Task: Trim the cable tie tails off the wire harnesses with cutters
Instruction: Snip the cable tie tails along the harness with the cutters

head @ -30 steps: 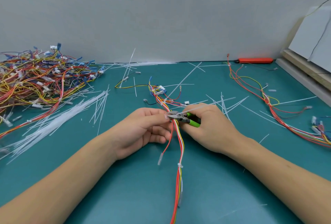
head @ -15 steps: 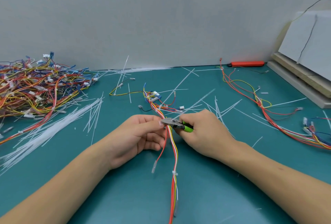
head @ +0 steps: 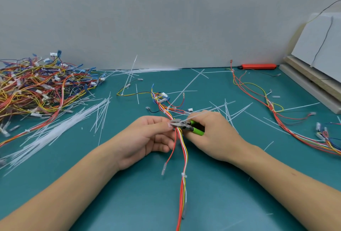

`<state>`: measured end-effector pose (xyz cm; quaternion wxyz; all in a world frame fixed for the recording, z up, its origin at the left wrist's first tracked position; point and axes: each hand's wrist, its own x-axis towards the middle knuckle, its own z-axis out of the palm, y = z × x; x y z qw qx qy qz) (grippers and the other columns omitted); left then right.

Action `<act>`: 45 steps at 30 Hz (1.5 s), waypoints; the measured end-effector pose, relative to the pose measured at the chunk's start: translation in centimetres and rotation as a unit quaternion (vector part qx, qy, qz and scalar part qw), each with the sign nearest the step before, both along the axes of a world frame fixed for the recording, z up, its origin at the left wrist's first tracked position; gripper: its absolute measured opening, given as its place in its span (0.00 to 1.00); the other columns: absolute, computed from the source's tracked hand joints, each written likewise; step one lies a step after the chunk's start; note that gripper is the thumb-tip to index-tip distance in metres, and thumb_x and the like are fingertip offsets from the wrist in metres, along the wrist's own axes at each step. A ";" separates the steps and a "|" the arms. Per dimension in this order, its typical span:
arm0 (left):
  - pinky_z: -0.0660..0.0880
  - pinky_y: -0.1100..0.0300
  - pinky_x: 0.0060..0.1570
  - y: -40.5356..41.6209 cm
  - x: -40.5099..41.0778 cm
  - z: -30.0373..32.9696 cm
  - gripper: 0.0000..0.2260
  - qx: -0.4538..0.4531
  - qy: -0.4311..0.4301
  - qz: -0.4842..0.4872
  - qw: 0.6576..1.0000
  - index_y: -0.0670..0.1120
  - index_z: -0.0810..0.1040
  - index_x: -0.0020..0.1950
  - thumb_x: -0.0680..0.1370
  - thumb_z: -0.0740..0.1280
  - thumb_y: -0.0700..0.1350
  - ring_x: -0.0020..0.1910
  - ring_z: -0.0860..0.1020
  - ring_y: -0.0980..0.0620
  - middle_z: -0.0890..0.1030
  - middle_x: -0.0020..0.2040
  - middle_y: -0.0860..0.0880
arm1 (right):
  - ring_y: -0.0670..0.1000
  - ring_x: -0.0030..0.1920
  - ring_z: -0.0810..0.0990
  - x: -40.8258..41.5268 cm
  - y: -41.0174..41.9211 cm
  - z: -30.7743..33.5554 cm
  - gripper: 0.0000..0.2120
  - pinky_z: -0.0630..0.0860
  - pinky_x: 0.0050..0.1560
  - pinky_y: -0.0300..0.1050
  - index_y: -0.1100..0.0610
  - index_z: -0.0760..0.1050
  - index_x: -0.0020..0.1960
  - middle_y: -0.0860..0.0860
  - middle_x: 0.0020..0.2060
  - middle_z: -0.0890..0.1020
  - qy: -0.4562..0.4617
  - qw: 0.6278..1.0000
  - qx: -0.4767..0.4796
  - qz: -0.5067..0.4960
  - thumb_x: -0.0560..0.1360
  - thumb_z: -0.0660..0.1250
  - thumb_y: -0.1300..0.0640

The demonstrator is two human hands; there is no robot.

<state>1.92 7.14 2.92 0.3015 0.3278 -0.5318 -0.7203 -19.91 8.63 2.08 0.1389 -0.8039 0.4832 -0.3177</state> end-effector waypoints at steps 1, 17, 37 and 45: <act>0.79 0.62 0.36 0.0 0.0 0.0 0.06 0.000 0.000 0.000 1.000 0.45 0.84 0.45 0.78 0.69 0.44 0.34 0.81 0.52 0.82 0.41 0.44 | 0.53 0.38 0.75 0.0 0.0 0.0 0.09 0.75 0.42 0.54 0.50 0.76 0.39 0.49 0.32 0.77 0.003 1.000 -0.003 0.000 0.73 0.63 0.48; 0.79 0.62 0.36 -0.2 0.0 -0.1 0.05 -0.005 0.000 -0.008 1.000 0.44 0.83 0.47 0.79 0.69 0.45 0.34 0.81 0.51 0.82 0.41 0.45 | 0.57 0.34 0.71 -0.2 -0.3 -0.4 0.15 0.73 0.37 0.54 0.56 0.72 0.36 0.51 0.27 0.72 0.057 0.997 0.006 -0.056 0.77 0.66 0.48; 0.78 0.61 0.36 -0.2 0.2 -0.1 0.05 0.011 0.017 -0.002 1.000 0.44 0.83 0.45 0.78 0.68 0.43 0.33 0.80 0.51 0.83 0.42 0.44 | 0.51 0.37 0.74 -0.4 -0.4 -0.5 0.07 0.74 0.40 0.51 0.52 0.80 0.41 0.48 0.34 0.77 -0.010 1.000 0.026 0.006 0.78 0.69 0.53; 0.78 0.61 0.37 -0.4 0.3 -0.2 0.06 0.005 0.014 -0.009 1.000 0.43 0.82 0.48 0.78 0.69 0.44 0.34 0.80 0.51 0.83 0.45 0.43 | 0.56 0.32 0.69 -0.3 -0.1 -0.4 0.21 0.73 0.34 0.55 0.56 0.71 0.34 0.52 0.26 0.70 0.031 0.998 0.022 -0.059 0.72 0.57 0.39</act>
